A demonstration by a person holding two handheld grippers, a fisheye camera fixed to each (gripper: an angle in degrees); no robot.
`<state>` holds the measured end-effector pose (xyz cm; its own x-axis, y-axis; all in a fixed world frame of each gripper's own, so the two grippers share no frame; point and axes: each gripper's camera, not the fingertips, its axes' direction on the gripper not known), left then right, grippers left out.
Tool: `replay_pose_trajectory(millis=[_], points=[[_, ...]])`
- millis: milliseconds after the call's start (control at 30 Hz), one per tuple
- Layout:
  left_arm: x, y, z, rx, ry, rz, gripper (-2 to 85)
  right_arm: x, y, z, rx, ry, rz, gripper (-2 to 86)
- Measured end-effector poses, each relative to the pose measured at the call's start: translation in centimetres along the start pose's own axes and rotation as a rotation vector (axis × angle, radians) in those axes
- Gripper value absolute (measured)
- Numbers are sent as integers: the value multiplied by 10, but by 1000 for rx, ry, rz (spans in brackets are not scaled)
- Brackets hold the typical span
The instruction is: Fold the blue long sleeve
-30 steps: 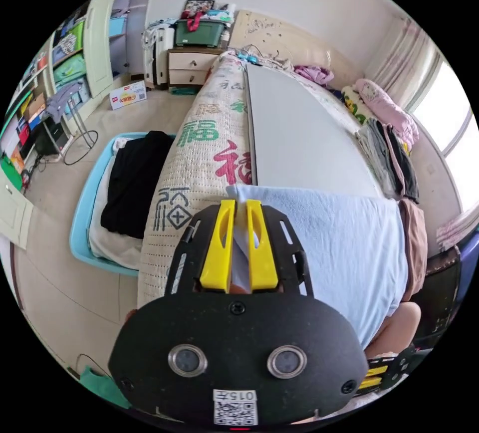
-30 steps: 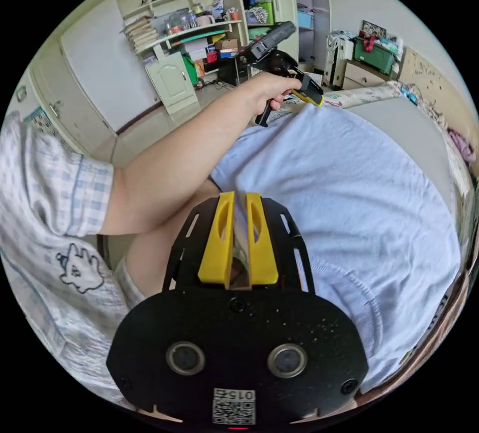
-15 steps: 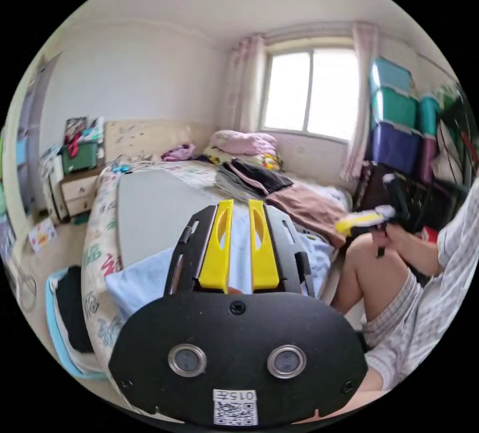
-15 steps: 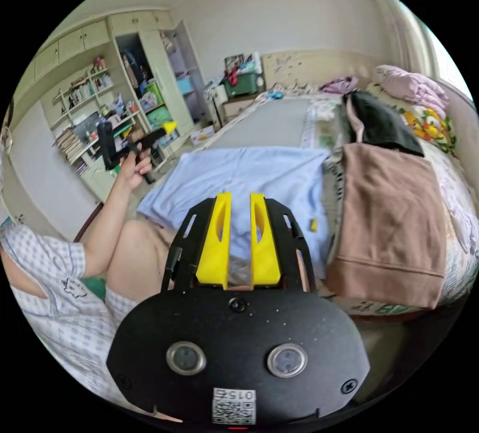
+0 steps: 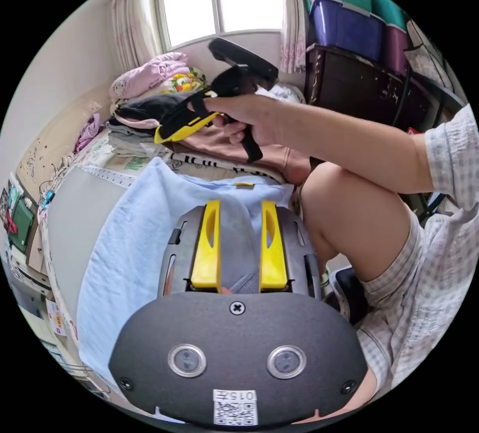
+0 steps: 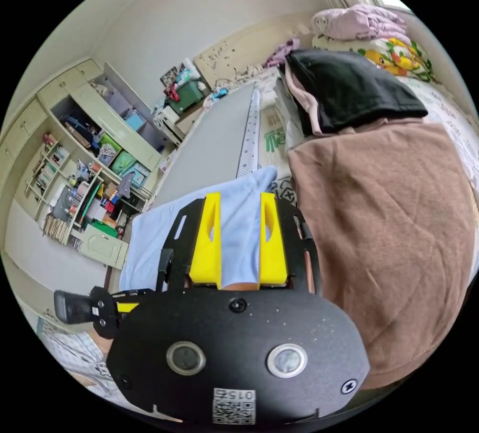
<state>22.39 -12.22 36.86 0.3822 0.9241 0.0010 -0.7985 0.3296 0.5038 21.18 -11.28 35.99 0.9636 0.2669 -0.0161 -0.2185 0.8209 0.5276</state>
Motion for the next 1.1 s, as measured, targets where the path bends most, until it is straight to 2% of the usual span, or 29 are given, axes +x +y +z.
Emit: replay_pose_trajectory(millis=[133,267,400,467,600,733,967,1100], points=[[2,-9,35,-123,-48,-2,111,20,-40,19,-29,-92,87,126],[1,-16,46,-160,-47,-15,91,48,-66,38,-30,-13,184,132],[-1,-13,37,-126,-24,23,28,64,-75,42,9,-152,176,98],[-4,-9,31,-101,3,27,18,64,-80,48,-23,-153,144,77],[-16,-6,16,-17,121,6,5,51,-81,51,-44,-80,91,29],[-19,-5,2,62,173,15,2,28,-75,47,-36,41,-7,17],[-20,3,47,-90,141,-11,24,7,-38,70,-81,191,-93,33],[-40,14,14,-63,189,2,69,-5,-13,38,-44,186,-124,60]])
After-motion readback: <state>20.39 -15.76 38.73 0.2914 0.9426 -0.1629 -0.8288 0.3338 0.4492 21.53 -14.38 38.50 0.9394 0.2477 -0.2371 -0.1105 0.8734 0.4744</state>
